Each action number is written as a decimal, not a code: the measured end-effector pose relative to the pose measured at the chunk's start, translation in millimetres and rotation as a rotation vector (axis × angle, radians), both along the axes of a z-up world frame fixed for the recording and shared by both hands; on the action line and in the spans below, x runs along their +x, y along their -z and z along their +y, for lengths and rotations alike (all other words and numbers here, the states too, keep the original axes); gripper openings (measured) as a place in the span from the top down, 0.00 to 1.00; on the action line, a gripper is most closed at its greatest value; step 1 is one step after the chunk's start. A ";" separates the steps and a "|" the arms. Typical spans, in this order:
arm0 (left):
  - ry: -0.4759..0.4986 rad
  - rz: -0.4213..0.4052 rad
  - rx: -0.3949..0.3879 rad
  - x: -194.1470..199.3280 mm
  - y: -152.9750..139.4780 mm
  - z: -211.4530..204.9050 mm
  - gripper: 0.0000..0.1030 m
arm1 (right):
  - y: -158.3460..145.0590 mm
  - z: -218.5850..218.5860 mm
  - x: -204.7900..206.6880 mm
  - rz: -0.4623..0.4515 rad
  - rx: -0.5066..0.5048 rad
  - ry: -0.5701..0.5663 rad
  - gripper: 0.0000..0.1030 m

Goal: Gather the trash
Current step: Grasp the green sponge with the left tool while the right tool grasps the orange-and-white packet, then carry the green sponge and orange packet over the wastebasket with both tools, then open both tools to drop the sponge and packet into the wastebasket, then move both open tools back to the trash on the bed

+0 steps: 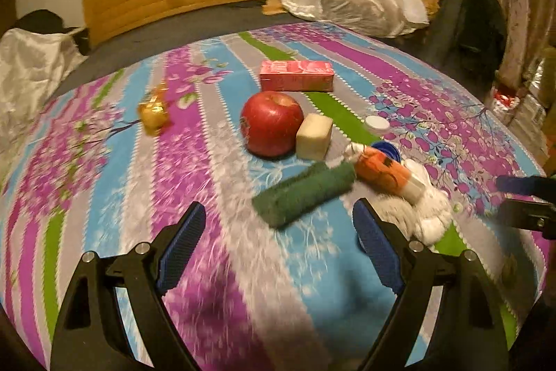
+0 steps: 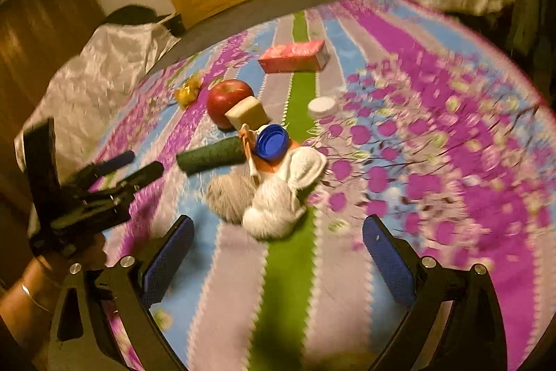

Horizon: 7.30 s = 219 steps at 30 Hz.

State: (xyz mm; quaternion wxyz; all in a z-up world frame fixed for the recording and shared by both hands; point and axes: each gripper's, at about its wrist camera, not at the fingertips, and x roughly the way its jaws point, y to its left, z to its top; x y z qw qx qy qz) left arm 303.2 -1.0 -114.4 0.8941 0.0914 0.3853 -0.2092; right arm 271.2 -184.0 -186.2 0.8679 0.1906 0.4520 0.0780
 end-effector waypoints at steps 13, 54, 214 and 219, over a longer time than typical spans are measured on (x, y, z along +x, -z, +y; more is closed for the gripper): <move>0.166 0.061 0.031 45.6 34.6 -30.2 0.28 | 6.6 43.1 78.9 -0.017 -0.120 -0.278 0.55; 0.139 0.003 0.031 -3.4 10.1 -7.4 0.49 | -23.5 -28.2 -4.9 -0.100 0.165 -0.220 0.07; 0.021 -0.112 0.080 -161.7 -79.1 -216.3 0.40 | -107.4 -213.2 -263.6 -0.154 -0.331 0.475 0.39; -0.123 -0.050 0.061 -129.6 -64.7 -143.5 0.40 | -95.0 -163.7 -219.2 -0.144 -0.328 0.357 0.35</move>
